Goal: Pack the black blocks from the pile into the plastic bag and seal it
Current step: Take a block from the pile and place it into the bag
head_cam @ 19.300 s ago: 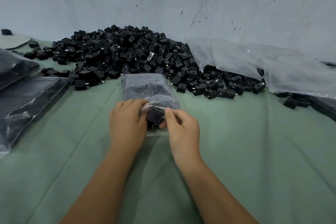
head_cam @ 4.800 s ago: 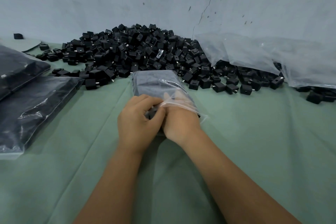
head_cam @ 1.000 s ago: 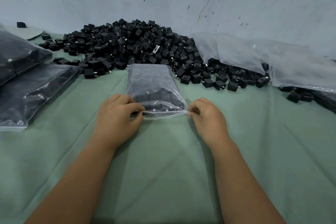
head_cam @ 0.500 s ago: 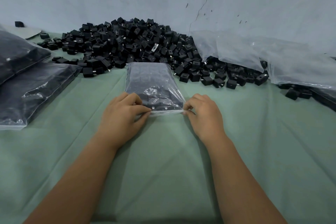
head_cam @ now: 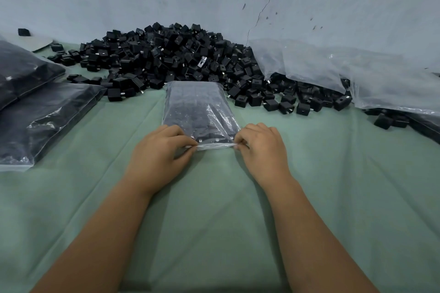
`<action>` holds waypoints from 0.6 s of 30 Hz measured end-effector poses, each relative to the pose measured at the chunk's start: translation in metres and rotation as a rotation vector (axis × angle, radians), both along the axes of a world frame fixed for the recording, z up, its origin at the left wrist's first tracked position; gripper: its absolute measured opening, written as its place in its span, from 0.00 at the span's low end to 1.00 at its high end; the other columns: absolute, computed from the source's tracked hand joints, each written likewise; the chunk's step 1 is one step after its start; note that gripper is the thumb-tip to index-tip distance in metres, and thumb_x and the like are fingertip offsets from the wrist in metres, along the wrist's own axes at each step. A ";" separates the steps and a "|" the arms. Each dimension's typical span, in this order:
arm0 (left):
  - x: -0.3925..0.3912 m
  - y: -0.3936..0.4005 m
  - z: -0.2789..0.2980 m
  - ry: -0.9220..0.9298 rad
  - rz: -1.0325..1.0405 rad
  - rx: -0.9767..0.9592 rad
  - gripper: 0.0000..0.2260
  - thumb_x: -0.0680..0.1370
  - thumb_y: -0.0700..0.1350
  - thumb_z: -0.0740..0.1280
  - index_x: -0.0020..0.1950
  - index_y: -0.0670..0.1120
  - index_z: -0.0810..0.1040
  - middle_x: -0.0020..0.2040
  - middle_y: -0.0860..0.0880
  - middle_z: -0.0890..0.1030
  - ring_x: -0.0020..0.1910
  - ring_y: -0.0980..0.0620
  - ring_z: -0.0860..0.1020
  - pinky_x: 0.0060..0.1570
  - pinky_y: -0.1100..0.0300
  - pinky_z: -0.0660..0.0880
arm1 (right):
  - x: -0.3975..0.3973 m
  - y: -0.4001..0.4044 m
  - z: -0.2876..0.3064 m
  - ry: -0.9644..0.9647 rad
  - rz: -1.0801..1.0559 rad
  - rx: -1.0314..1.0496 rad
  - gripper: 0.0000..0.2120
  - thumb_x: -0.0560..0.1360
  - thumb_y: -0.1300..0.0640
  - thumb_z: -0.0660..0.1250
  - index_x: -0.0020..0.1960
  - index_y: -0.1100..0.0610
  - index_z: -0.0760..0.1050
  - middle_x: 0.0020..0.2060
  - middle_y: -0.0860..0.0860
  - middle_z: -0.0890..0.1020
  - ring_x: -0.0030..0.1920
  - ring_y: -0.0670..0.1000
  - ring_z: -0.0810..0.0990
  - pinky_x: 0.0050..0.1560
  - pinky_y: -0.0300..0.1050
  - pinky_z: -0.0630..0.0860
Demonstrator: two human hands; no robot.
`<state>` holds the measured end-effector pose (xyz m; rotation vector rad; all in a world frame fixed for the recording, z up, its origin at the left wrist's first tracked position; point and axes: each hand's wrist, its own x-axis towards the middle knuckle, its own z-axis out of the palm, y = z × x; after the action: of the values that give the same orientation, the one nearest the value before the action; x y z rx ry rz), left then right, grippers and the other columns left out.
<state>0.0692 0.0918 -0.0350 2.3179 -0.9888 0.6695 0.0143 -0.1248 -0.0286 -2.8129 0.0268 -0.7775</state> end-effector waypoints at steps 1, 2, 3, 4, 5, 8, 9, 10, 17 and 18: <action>0.000 0.000 0.000 0.011 0.003 -0.001 0.04 0.74 0.44 0.74 0.48 0.49 0.86 0.42 0.52 0.80 0.43 0.47 0.78 0.39 0.55 0.75 | 0.000 0.000 0.000 0.005 0.003 0.005 0.02 0.73 0.59 0.70 0.43 0.54 0.79 0.41 0.46 0.80 0.46 0.50 0.73 0.46 0.39 0.56; 0.000 0.000 0.000 0.018 0.007 -0.002 0.04 0.74 0.44 0.74 0.48 0.49 0.86 0.42 0.52 0.80 0.44 0.47 0.78 0.40 0.56 0.74 | 0.000 0.000 0.000 0.008 0.003 0.010 0.01 0.73 0.58 0.70 0.43 0.54 0.79 0.41 0.46 0.80 0.46 0.49 0.74 0.46 0.39 0.56; 0.000 0.000 0.001 0.023 0.010 0.000 0.04 0.74 0.44 0.74 0.48 0.49 0.86 0.42 0.52 0.80 0.44 0.47 0.78 0.40 0.56 0.74 | 0.001 0.000 0.000 0.007 -0.001 0.014 0.01 0.73 0.58 0.70 0.43 0.54 0.79 0.41 0.46 0.80 0.46 0.49 0.74 0.46 0.38 0.56; 0.000 0.000 0.001 0.023 0.011 0.003 0.04 0.74 0.44 0.74 0.48 0.49 0.86 0.42 0.52 0.80 0.44 0.47 0.78 0.40 0.56 0.74 | 0.001 0.000 0.000 0.004 -0.010 0.018 0.01 0.73 0.58 0.70 0.43 0.54 0.79 0.41 0.46 0.80 0.46 0.50 0.74 0.46 0.38 0.56; 0.000 0.000 0.001 0.020 0.012 0.005 0.04 0.74 0.44 0.74 0.48 0.48 0.86 0.42 0.51 0.80 0.44 0.46 0.78 0.40 0.55 0.75 | 0.001 0.001 -0.001 0.002 -0.020 0.020 0.01 0.73 0.59 0.70 0.43 0.54 0.79 0.41 0.47 0.79 0.47 0.50 0.74 0.46 0.38 0.56; 0.001 -0.001 0.000 -0.012 0.028 0.002 0.03 0.74 0.43 0.74 0.47 0.47 0.86 0.41 0.50 0.81 0.43 0.44 0.78 0.40 0.53 0.76 | 0.001 0.001 -0.002 0.008 -0.027 -0.003 0.04 0.72 0.62 0.69 0.44 0.55 0.79 0.43 0.48 0.79 0.49 0.52 0.73 0.47 0.39 0.58; 0.001 -0.001 0.000 -0.019 0.038 0.003 0.03 0.75 0.42 0.74 0.46 0.46 0.86 0.41 0.50 0.81 0.43 0.43 0.79 0.40 0.53 0.76 | 0.001 0.001 -0.002 0.010 -0.023 -0.010 0.04 0.72 0.62 0.69 0.44 0.55 0.80 0.43 0.48 0.79 0.49 0.52 0.73 0.47 0.39 0.58; 0.002 0.000 0.000 -0.020 0.048 0.004 0.02 0.75 0.42 0.74 0.46 0.46 0.86 0.41 0.49 0.81 0.43 0.43 0.78 0.40 0.53 0.76 | 0.001 0.001 -0.001 0.012 -0.021 -0.015 0.04 0.72 0.62 0.69 0.44 0.54 0.80 0.43 0.48 0.79 0.49 0.52 0.73 0.47 0.39 0.57; 0.001 0.001 0.000 -0.019 0.065 -0.008 0.02 0.74 0.43 0.74 0.46 0.47 0.86 0.42 0.50 0.81 0.43 0.44 0.78 0.41 0.53 0.75 | 0.000 0.001 0.001 0.027 -0.025 -0.016 0.02 0.74 0.56 0.70 0.43 0.53 0.80 0.42 0.45 0.80 0.48 0.49 0.72 0.47 0.39 0.58; 0.002 0.001 -0.001 -0.012 0.064 -0.010 0.02 0.74 0.43 0.74 0.46 0.47 0.86 0.42 0.51 0.81 0.43 0.44 0.78 0.41 0.54 0.75 | 0.000 0.001 0.002 0.031 -0.025 -0.030 0.02 0.74 0.57 0.69 0.43 0.53 0.80 0.42 0.46 0.80 0.48 0.50 0.73 0.48 0.40 0.59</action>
<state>0.0708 0.0929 -0.0355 2.3480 -0.9178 0.7130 0.0140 -0.1235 -0.0268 -2.8579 0.0564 -0.7460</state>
